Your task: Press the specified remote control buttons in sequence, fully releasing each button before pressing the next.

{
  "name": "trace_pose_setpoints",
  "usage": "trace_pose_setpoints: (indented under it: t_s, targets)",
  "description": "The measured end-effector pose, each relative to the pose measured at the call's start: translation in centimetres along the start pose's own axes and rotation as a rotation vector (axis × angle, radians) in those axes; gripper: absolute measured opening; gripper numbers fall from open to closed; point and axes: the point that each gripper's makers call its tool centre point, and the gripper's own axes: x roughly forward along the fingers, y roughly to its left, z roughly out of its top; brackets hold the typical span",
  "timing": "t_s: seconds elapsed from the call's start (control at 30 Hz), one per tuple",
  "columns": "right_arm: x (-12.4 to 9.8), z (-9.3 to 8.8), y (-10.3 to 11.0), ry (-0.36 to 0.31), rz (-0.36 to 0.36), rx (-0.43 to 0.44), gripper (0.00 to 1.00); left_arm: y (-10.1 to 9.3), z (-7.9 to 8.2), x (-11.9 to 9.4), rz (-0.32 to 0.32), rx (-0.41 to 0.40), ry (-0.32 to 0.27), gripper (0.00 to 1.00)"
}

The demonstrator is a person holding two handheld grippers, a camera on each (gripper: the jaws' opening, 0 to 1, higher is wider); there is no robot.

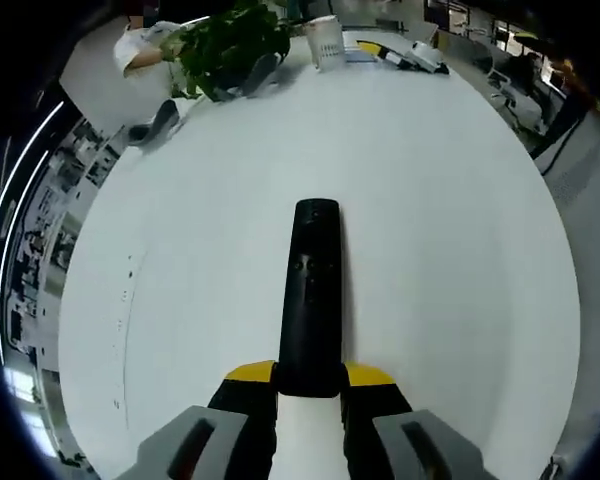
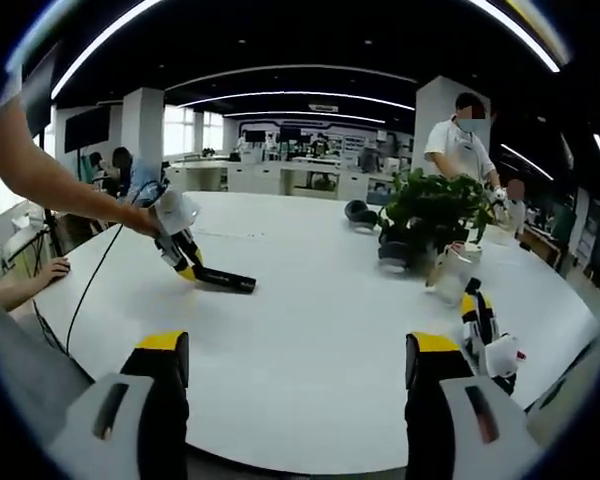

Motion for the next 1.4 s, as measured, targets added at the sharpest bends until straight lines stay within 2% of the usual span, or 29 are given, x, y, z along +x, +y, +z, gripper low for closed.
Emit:
trace_pose_setpoints:
  t_s: [0.33,0.5,0.67,0.7,1.0,1.1,1.23,1.3,1.37,1.4]
  targets:
    - [0.1,-0.4,-0.5,0.021,-0.027,0.006,0.91,4.1,0.3,1.0,-0.013,0.049,0.038,0.23]
    - [0.1,-0.5,-0.8,0.027,-0.041,0.011,0.91,5.5,0.4,1.5,-0.026,0.057,0.046,0.23]
    - [0.2,-0.6,-0.8,0.034,-0.041,0.012,0.91,5.7,0.3,2.4,-0.038,0.055,0.047,0.23]
    - [0.2,-0.6,-0.8,0.036,-0.04,0.012,0.91,5.5,0.3,2.4,-0.056,0.053,0.045,0.23]
    - [0.2,-0.5,-0.5,0.032,-0.024,0.013,0.9,5.7,0.3,2.6,-0.085,0.042,0.017,0.24]
    - [0.1,-0.4,-0.5,0.025,-0.02,0.012,0.9,5.7,0.2,2.5,-0.07,0.037,0.002,0.25]
    - [0.0,-0.3,-0.6,0.015,-0.023,0.019,0.91,6.9,0.3,2.4,0.02,-0.013,-0.015,0.36]
    - [0.0,-0.2,-0.8,0.008,-0.038,0.021,0.92,7.0,0.0,2.3,0.051,-0.107,-0.035,0.39]
    - [-0.1,-0.1,-1.1,0.0,-0.055,0.022,0.93,7.7,-0.2,2.0,0.113,-0.154,-0.072,0.45]
    - [-0.2,-0.1,-1.2,-0.003,-0.06,0.025,0.94,7.9,-0.5,1.9,0.134,-0.211,-0.095,0.5]
